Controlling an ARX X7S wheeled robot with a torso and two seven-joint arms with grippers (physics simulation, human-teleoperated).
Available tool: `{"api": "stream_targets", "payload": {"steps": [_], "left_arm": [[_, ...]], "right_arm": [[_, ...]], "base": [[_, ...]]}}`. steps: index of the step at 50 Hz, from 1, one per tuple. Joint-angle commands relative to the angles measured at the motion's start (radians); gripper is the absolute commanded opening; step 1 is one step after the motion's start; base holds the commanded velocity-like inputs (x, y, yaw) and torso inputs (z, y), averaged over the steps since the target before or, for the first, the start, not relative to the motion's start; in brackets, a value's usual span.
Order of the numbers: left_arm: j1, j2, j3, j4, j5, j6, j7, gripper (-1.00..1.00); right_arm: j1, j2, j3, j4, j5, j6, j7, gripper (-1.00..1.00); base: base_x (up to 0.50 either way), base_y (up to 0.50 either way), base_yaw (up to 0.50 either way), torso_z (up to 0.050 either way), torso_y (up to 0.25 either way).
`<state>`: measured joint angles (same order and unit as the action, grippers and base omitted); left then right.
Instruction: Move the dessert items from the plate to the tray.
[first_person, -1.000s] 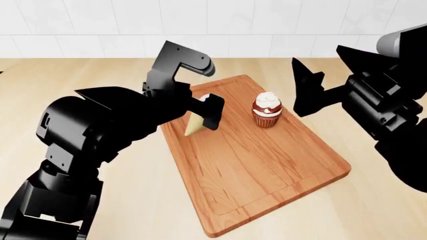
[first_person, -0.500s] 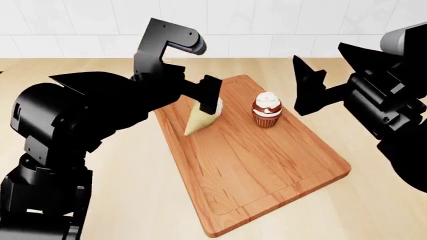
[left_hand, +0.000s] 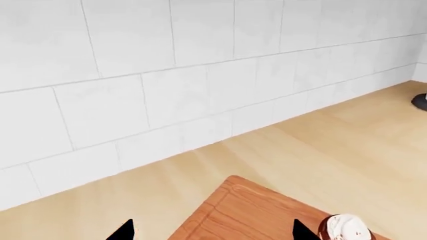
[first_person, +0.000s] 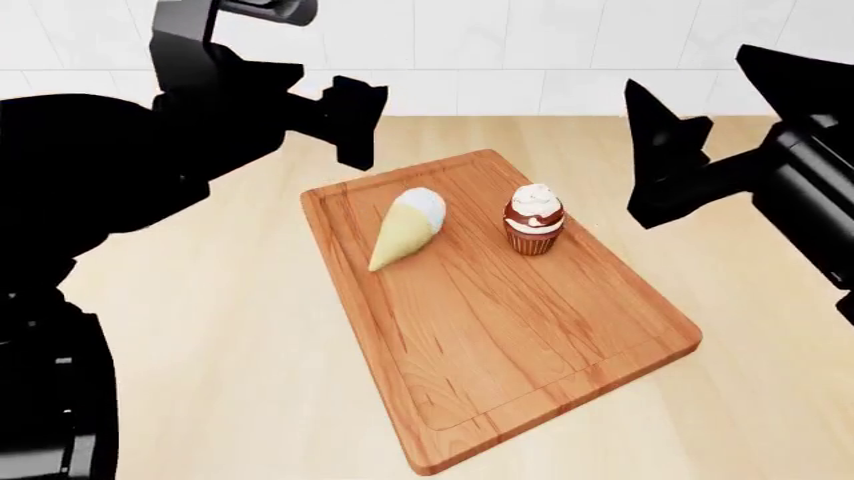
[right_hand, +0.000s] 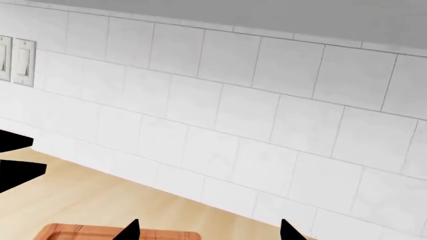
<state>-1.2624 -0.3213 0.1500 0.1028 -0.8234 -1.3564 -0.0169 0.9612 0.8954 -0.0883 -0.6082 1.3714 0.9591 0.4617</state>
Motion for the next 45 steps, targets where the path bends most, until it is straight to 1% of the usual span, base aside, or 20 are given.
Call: {"api": "stream_targets", "payload": {"steps": [1,10,21,29,34,45], "left_arm": [[0.024,-0.042,-0.069,0.048,-0.029,-0.035,-0.030,1.00],[0.044,-0.083,-0.120,0.102,-0.065,-0.084,-0.064,1.00],[0.106,-0.115,-0.253,0.192,-0.180,-0.204,-0.177,1.00],[0.135,-0.178,-0.289,0.194,-0.396,-0.206,-0.346,1.00],[0.138,-0.217,-0.303,0.193,-0.502,-0.200,-0.426,1.00],[0.224,-0.305,-0.358,0.226,-0.798,-0.176,-0.640,1.00]], "right_arm": [[-0.021,0.073,0.081,-0.084,0.135,0.031,0.109,1.00],[-0.036,0.152,0.141,-0.144,0.269,0.025,0.203,1.00],[-0.147,0.230,0.268,-0.210,0.374,-0.013,0.281,1.00],[-0.234,0.267,0.378,-0.260,0.462,-0.038,0.341,1.00],[-0.282,0.286,0.454,-0.290,0.527,-0.048,0.382,1.00],[-0.385,0.303,0.651,-0.358,0.689,-0.044,0.483,1.00]], "base": [[0.00,0.00,0.00,0.000,0.000],[0.00,0.00,0.00,0.000,0.000],[0.00,0.00,0.00,0.000,0.000],[0.00,0.00,0.00,0.000,0.000],[0.00,0.00,0.00,0.000,0.000],[0.00,0.00,0.00,0.000,0.000]]}}
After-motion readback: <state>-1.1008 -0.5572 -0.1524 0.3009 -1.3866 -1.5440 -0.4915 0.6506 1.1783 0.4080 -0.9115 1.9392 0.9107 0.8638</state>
